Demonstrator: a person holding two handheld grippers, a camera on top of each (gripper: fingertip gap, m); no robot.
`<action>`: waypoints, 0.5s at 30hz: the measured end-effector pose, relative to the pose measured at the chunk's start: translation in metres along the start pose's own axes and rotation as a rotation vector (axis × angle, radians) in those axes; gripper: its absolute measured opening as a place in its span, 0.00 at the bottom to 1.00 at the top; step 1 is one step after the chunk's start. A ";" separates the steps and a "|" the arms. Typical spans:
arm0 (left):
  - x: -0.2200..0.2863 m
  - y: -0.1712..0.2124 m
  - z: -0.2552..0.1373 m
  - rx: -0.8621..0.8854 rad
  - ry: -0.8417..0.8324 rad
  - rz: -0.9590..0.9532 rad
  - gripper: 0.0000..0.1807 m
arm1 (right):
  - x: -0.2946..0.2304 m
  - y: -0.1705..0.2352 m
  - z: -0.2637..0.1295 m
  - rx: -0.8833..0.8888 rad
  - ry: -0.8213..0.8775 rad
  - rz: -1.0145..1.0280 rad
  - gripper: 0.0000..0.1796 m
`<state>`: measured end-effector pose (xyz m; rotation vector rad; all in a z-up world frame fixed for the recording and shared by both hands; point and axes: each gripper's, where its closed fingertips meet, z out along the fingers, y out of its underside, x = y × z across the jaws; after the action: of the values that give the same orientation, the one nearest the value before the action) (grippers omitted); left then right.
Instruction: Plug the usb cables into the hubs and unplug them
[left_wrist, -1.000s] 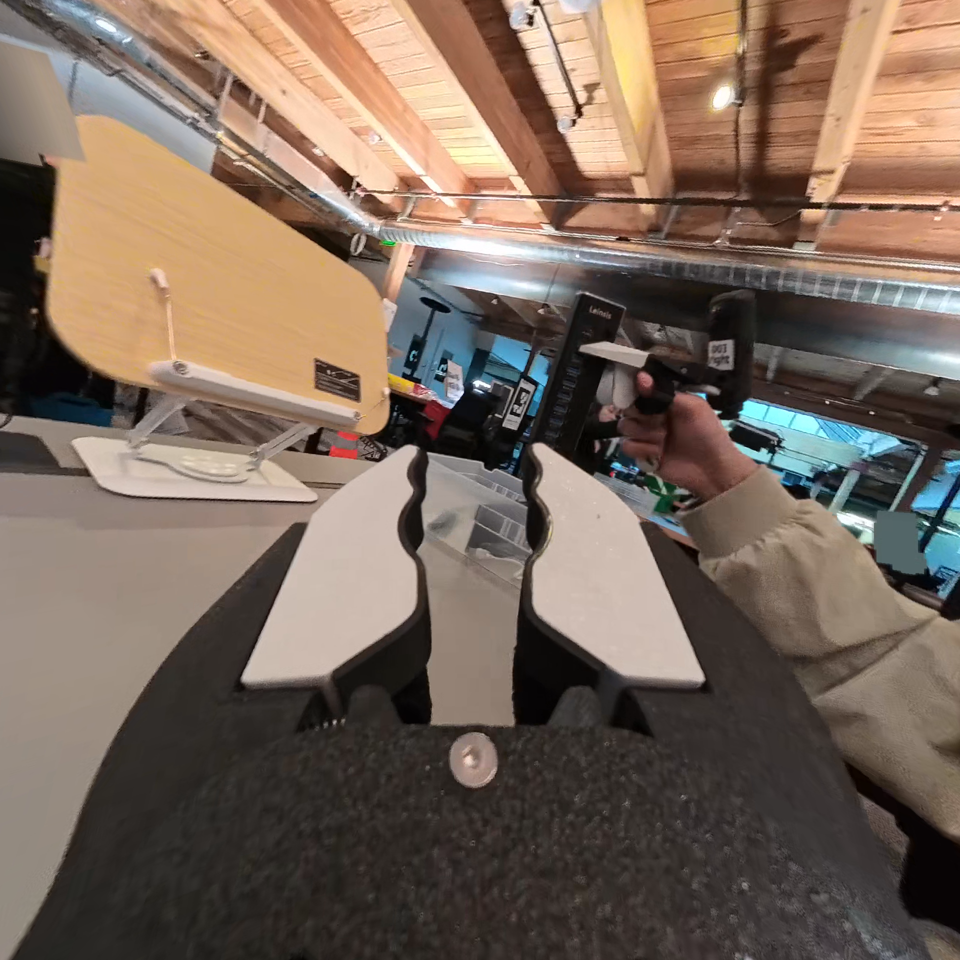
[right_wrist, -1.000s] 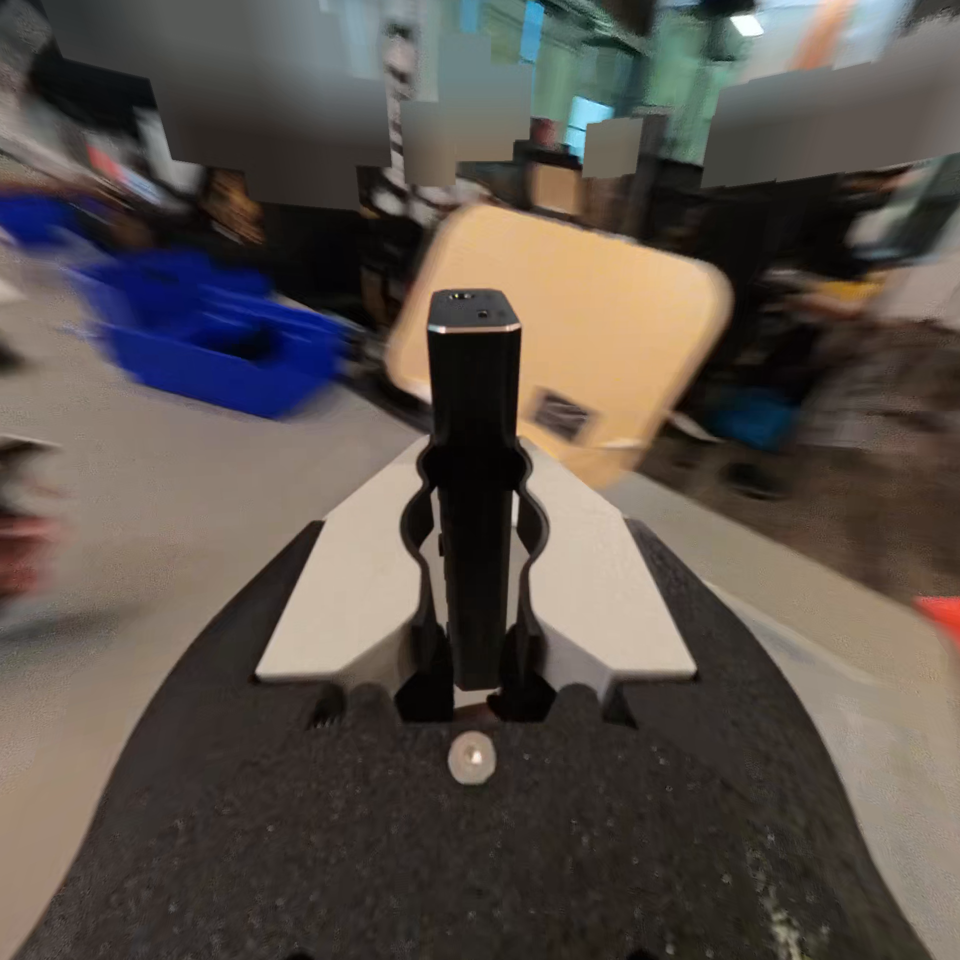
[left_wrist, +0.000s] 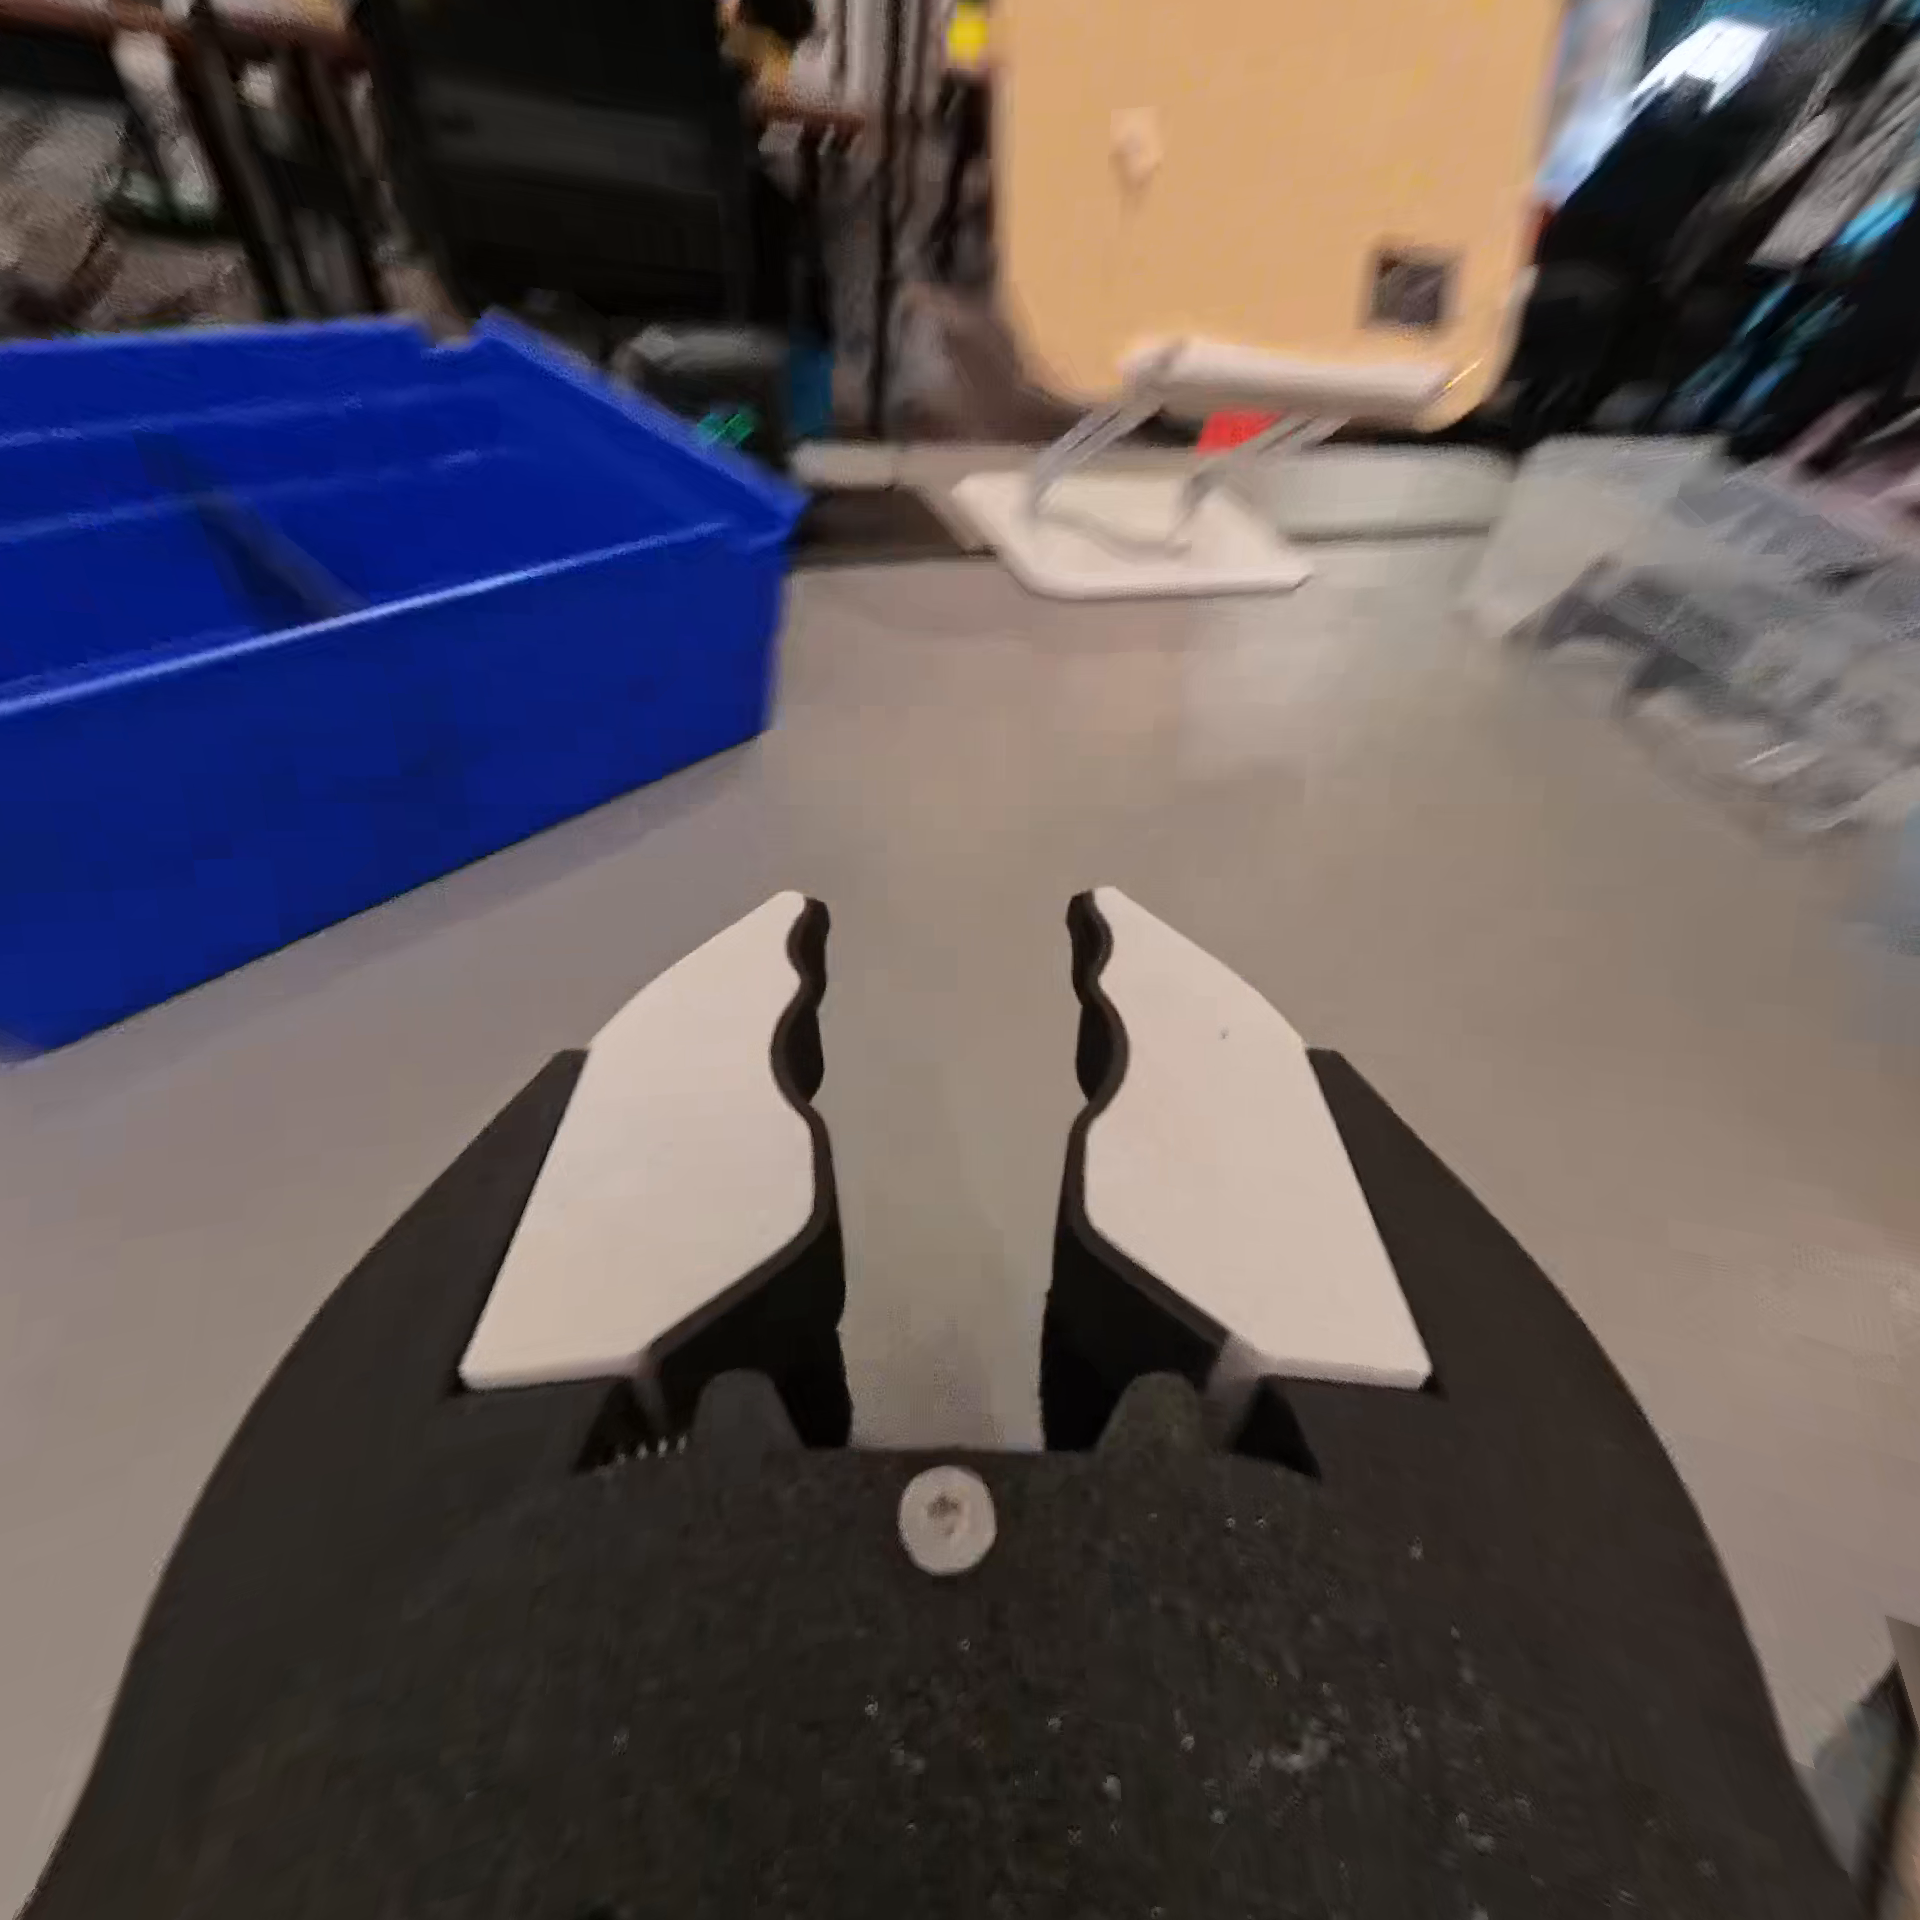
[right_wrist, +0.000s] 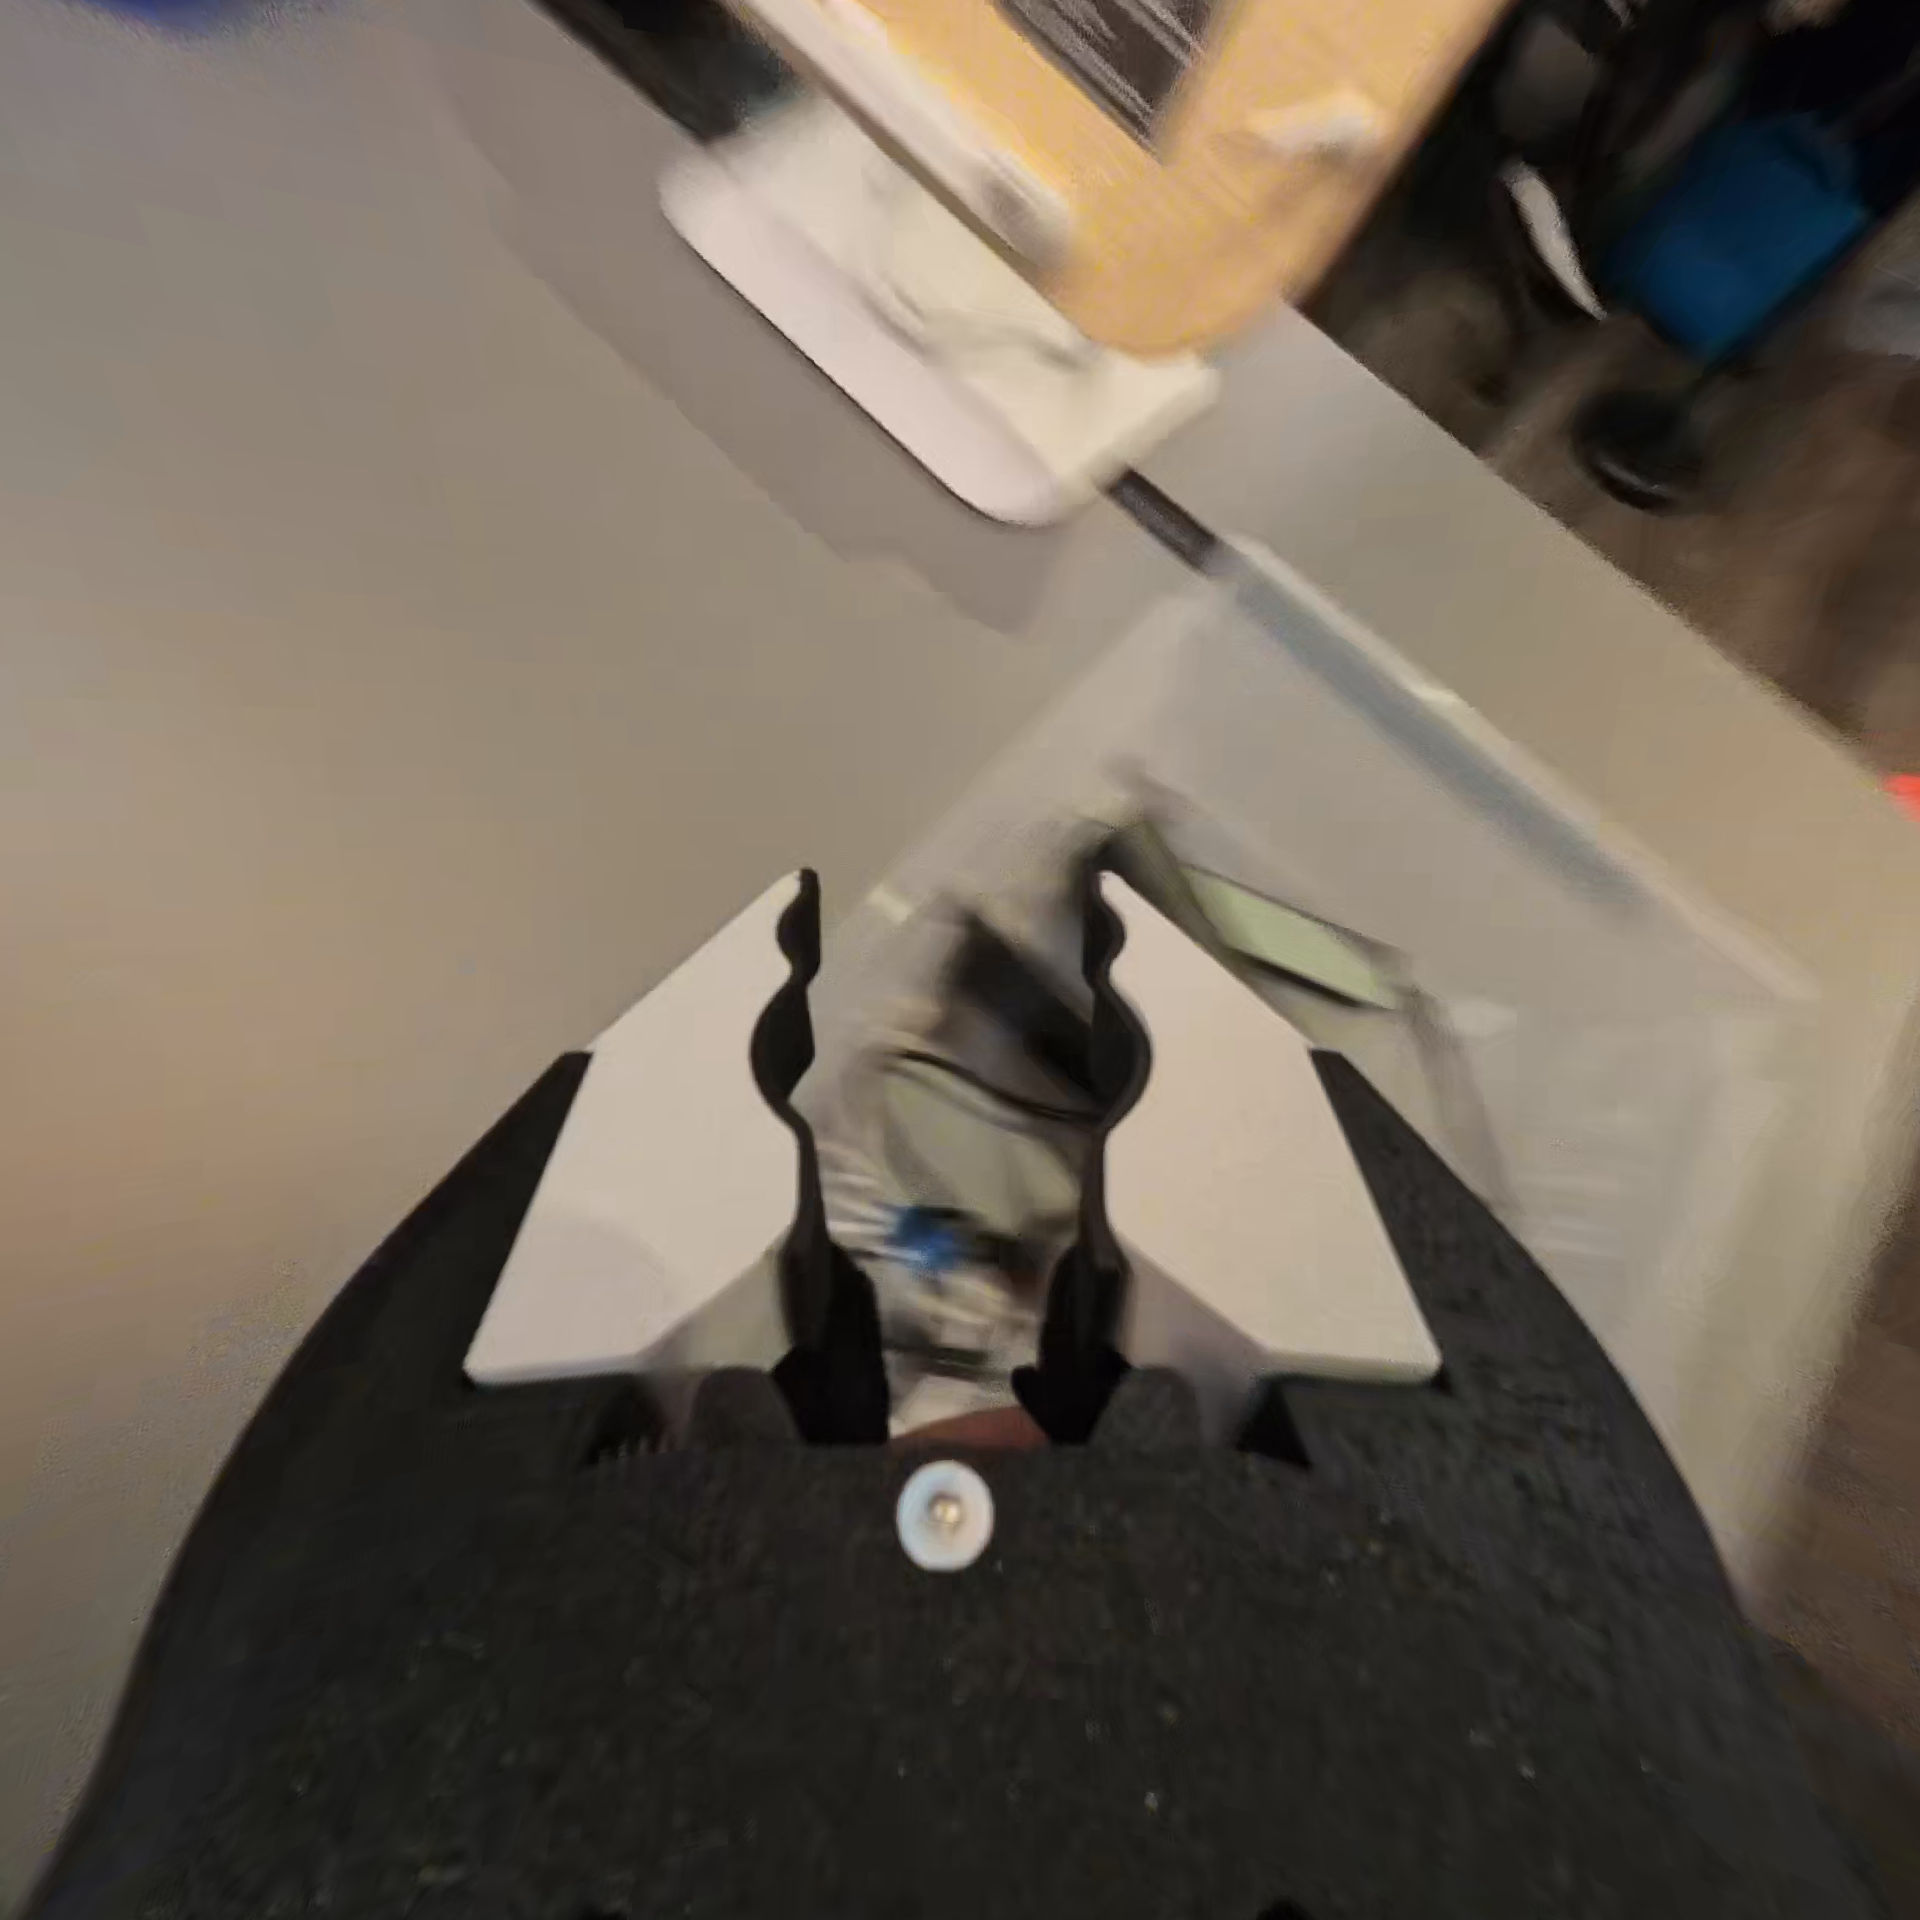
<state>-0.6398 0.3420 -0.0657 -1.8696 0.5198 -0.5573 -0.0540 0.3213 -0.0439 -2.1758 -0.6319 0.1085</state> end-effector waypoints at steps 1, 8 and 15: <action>-0.025 0.001 -0.008 -0.027 -0.049 0.028 0.25 | -0.044 -0.004 -0.010 0.107 -0.134 0.072 0.27; -0.191 -0.014 -0.007 -0.115 -0.227 0.082 0.31 | -0.274 0.044 -0.034 0.342 -0.818 0.396 0.25; -0.213 0.023 0.056 -0.286 -0.026 0.033 0.32 | -0.306 0.055 -0.032 0.285 -0.889 0.388 0.24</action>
<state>-0.7777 0.5009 -0.1339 -2.1319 0.6390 -0.4539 -0.2883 0.1243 -0.1072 -1.8735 -0.5977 1.3352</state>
